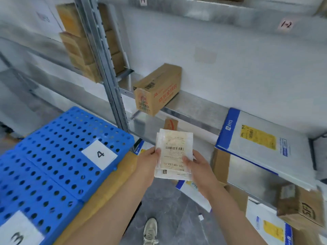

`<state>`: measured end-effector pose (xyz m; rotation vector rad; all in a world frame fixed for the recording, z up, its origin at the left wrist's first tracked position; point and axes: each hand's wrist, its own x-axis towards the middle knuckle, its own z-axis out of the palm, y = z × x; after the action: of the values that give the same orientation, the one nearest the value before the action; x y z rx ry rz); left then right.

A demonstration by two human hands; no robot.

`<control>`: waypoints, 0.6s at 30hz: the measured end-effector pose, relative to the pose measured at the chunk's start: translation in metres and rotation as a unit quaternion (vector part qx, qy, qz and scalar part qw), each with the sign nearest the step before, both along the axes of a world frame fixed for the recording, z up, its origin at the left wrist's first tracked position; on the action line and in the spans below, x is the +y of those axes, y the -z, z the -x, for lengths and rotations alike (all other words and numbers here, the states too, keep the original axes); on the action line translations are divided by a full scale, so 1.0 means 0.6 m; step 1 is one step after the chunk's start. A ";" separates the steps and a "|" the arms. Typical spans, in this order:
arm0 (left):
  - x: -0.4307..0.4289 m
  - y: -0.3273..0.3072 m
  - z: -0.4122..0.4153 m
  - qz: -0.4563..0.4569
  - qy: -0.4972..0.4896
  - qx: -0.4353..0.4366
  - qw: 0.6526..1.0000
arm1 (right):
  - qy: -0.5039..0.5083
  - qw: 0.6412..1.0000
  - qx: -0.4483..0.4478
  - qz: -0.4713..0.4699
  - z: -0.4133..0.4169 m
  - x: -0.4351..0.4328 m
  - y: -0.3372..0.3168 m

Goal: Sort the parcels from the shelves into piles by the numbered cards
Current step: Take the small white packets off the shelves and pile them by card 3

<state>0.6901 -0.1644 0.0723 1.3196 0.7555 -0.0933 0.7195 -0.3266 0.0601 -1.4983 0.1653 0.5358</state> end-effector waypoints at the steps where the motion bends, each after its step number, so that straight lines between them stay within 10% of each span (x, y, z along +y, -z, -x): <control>1: -0.003 -0.015 0.017 0.019 -0.010 -0.016 1.000 | -0.003 1.000 -0.008 0.001 0.012 -0.002 -0.017; 18: 0.160 -0.159 0.302 -0.026 -0.096 -0.178 0.979 | -0.117 0.984 -0.135 -0.013 0.195 0.184 -0.207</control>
<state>0.5092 -0.0684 0.1678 1.2610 0.5772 0.3124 0.6022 -0.2159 0.1844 -1.5590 -0.2308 0.5133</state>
